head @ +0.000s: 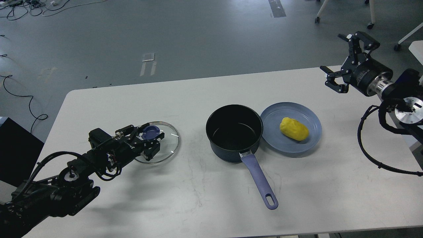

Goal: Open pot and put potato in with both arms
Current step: 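Lift the glass lid off the pot and lower it beside the pot, then release the lid and raise the left gripper away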

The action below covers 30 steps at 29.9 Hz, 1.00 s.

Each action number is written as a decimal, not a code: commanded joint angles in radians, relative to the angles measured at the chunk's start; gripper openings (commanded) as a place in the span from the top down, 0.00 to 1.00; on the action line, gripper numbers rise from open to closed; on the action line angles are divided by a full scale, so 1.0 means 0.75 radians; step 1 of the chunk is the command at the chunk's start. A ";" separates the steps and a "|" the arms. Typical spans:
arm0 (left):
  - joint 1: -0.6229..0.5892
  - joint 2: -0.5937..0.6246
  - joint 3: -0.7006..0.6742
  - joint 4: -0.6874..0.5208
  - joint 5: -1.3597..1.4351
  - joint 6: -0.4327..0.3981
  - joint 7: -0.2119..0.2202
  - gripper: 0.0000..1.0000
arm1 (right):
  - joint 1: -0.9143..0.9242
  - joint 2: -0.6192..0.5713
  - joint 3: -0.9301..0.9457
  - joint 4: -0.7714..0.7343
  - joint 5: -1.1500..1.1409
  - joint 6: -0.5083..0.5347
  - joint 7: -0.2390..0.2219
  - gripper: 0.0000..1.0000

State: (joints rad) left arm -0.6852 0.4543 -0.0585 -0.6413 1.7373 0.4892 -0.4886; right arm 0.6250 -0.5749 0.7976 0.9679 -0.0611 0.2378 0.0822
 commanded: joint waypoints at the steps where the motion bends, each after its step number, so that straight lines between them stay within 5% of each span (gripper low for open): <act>1: 0.016 -0.007 0.000 0.000 -0.050 -0.001 0.000 0.03 | 0.001 0.000 0.000 0.002 0.000 0.000 -0.001 0.00; 9: -0.007 -0.004 -0.010 -0.010 -0.201 -0.001 0.000 0.02 | 0.036 -0.049 -0.002 0.008 -0.010 0.010 0.001 0.00; 15: -0.252 -0.004 -0.020 -0.032 -0.795 -0.001 0.000 0.02 | 0.177 -0.164 -0.139 0.051 -0.292 0.020 0.031 0.00; 19: -0.399 0.000 -0.087 -0.047 -1.517 -0.571 0.000 0.02 | 0.259 -0.264 -0.288 0.129 -0.761 0.024 0.195 0.00; 23: -0.444 -0.002 -0.096 -0.049 -1.915 -0.758 0.000 0.02 | 0.308 -0.303 -0.443 0.168 -1.273 0.024 0.381 0.04; 25: -0.449 -0.025 -0.138 -0.049 -2.101 -0.854 0.096 0.02 | 0.328 -0.344 -0.578 0.164 -1.649 0.010 0.542 0.04; 30: -0.416 -0.047 -0.324 -0.069 -2.167 -0.940 0.283 0.02 | 0.316 -0.350 -0.744 0.156 -1.953 -0.149 0.542 0.05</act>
State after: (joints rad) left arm -1.0162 0.4243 -0.2177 -0.6814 0.1365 -0.1695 -0.3541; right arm 0.8695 -0.8350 0.3119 1.0877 -1.4046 0.2144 0.4818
